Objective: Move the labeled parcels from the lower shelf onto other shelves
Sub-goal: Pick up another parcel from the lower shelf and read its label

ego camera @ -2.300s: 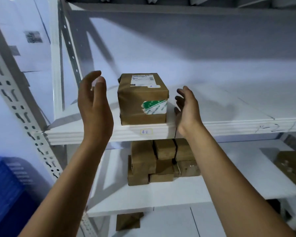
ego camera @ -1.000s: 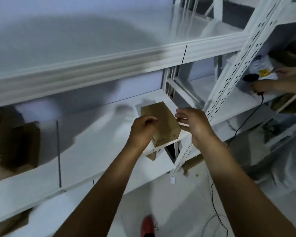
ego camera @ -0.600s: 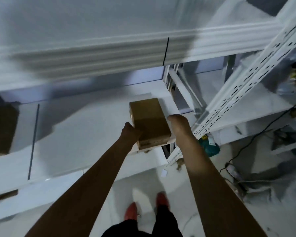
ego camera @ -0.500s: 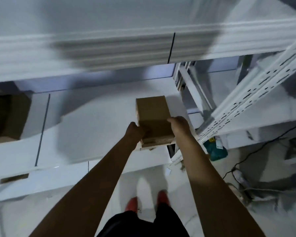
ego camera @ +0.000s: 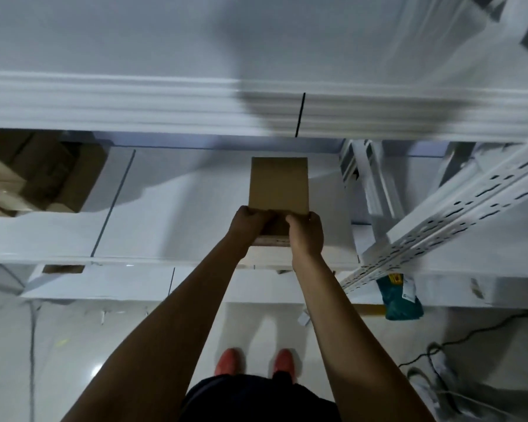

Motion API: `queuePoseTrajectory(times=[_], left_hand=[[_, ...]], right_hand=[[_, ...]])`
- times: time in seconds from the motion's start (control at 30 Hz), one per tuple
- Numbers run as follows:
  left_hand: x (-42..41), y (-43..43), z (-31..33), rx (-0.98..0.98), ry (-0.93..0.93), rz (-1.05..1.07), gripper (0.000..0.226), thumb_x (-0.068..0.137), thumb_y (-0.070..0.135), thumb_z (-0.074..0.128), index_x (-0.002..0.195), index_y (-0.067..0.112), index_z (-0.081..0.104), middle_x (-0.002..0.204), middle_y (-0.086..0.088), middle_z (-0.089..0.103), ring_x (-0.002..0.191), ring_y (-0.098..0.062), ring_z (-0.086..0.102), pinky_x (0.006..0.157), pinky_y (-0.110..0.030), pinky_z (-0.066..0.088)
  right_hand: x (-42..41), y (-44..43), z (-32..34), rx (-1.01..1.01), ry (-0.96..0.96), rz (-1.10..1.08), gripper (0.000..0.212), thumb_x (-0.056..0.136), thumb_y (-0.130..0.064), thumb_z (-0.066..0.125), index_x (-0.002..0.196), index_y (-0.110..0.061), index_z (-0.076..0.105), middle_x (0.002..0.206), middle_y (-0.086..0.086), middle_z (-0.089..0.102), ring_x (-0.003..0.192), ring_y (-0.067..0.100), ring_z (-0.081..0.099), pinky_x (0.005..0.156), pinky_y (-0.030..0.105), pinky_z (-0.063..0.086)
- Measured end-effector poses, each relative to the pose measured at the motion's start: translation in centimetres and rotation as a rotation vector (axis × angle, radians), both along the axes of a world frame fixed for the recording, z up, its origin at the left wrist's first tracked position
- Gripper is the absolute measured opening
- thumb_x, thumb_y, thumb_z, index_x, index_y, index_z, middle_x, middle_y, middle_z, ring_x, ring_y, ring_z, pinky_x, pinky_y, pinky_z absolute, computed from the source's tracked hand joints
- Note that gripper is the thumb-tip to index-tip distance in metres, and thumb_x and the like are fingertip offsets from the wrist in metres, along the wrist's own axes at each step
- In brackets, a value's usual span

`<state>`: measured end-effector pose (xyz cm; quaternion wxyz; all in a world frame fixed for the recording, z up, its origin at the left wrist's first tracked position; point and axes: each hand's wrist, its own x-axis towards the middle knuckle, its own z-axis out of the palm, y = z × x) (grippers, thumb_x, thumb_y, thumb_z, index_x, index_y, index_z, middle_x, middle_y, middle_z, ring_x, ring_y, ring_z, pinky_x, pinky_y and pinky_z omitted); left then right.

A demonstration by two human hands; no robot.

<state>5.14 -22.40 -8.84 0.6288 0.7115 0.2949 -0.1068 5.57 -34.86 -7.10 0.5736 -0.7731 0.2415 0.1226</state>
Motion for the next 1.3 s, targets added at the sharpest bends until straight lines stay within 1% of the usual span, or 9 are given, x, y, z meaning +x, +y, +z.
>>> queuePoseTrajectory(times=[0.07,0.2,0.4,0.6,0.8,0.9,1.07,1.23,1.3], left_hand=[[-0.1,0.4,0.4,0.030,-0.043,0.033,0.057,0.093,0.035,0.078,0.137,0.008,0.056,0.121,-0.011,0.071,0.105,-0.026,0.071,0.084,-0.032,0.059],[-0.7,0.8,1.7,0.039,-0.163,0.090,0.057,0.091,0.033,0.076,0.136,0.011,0.048,0.105,0.005,0.062,0.090,-0.007,0.062,0.066,-0.021,0.048],[-1.1,0.4,3.2,-0.016,-0.237,0.113,0.043,0.092,0.031,0.077,0.123,0.016,0.051,0.108,0.000,0.065,0.094,-0.012,0.065,0.071,-0.024,0.051],[-1.8,0.9,3.8,-0.133,-0.247,0.156,0.041,0.094,0.032,0.079,0.122,0.004,0.068,0.123,-0.016,0.074,0.113,-0.037,0.071,0.104,-0.048,0.058],[-2.2,0.7,4.5,-0.129,-0.327,0.174,0.013,0.096,0.027,0.076,0.087,0.019,0.074,0.100,-0.005,0.072,0.097,-0.025,0.066,0.090,-0.042,0.054],[-2.4,0.9,5.0,-0.136,-0.335,0.213,0.028,0.102,0.025,0.069,0.077,0.029,0.080,0.092,0.000,0.072,0.088,-0.018,0.065,0.078,-0.032,0.053],[-2.6,0.6,4.5,-0.087,-0.452,0.115,0.024,0.101,-0.013,0.055,0.108,-0.005,0.077,0.105,-0.015,0.071,0.090,-0.022,0.067,0.070,-0.018,0.057],[-1.8,-0.6,5.9,-0.055,-0.503,0.072,0.036,0.091,-0.020,0.067,0.114,0.007,0.074,0.106,-0.004,0.070,0.099,-0.022,0.067,0.076,-0.015,0.058],[-1.5,-0.9,6.4,-0.025,-0.501,0.026,0.046,0.087,-0.016,0.074,0.119,0.015,0.068,0.106,0.006,0.066,0.095,-0.014,0.066,0.068,-0.008,0.057]], right_hand=[[-0.8,0.0,0.4,0.015,-0.076,0.064,0.050,0.091,-0.027,0.065,0.138,-0.014,0.052,0.129,0.008,0.062,0.104,0.025,0.059,0.086,0.037,0.049],[-2.5,0.5,1.2,-0.027,-0.225,0.164,0.066,0.078,-0.021,0.059,0.143,-0.020,0.044,0.129,0.005,0.062,0.107,0.028,0.062,0.077,0.034,0.048],[-2.5,-0.6,2.8,0.000,-0.293,0.155,0.066,0.079,-0.026,0.062,0.144,-0.023,0.047,0.132,0.004,0.062,0.111,0.029,0.062,0.091,0.043,0.056],[-1.7,-2.3,3.4,0.065,-0.348,0.098,0.047,0.086,-0.023,0.064,0.134,-0.024,0.060,0.118,-0.007,0.063,0.109,0.024,0.064,0.082,0.036,0.055],[-2.3,-1.9,2.4,0.055,-0.411,0.112,0.076,0.092,-0.013,0.061,0.157,-0.034,0.028,0.144,0.002,0.051,0.119,0.021,0.056,0.090,0.031,0.054],[-2.6,-1.9,1.5,0.084,-0.392,0.135,0.078,0.092,-0.009,0.059,0.157,-0.038,0.028,0.152,0.004,0.045,0.127,0.028,0.054,0.098,0.040,0.055],[-2.5,-0.8,0.4,0.045,-0.295,0.048,0.076,0.087,-0.040,0.076,0.151,-0.031,0.037,0.156,0.008,0.026,0.135,0.033,0.035,0.089,0.038,0.047],[-2.1,0.3,-0.1,-0.003,-0.235,-0.052,0.091,0.082,-0.056,0.078,0.154,-0.021,0.035,0.155,0.015,0.037,0.138,0.039,0.040,0.097,0.036,0.042],[-2.1,0.5,-0.3,0.134,-0.190,-0.111,0.095,0.080,-0.063,0.076,0.154,-0.022,0.035,0.155,0.015,0.041,0.138,0.040,0.043,0.107,0.050,0.047]])
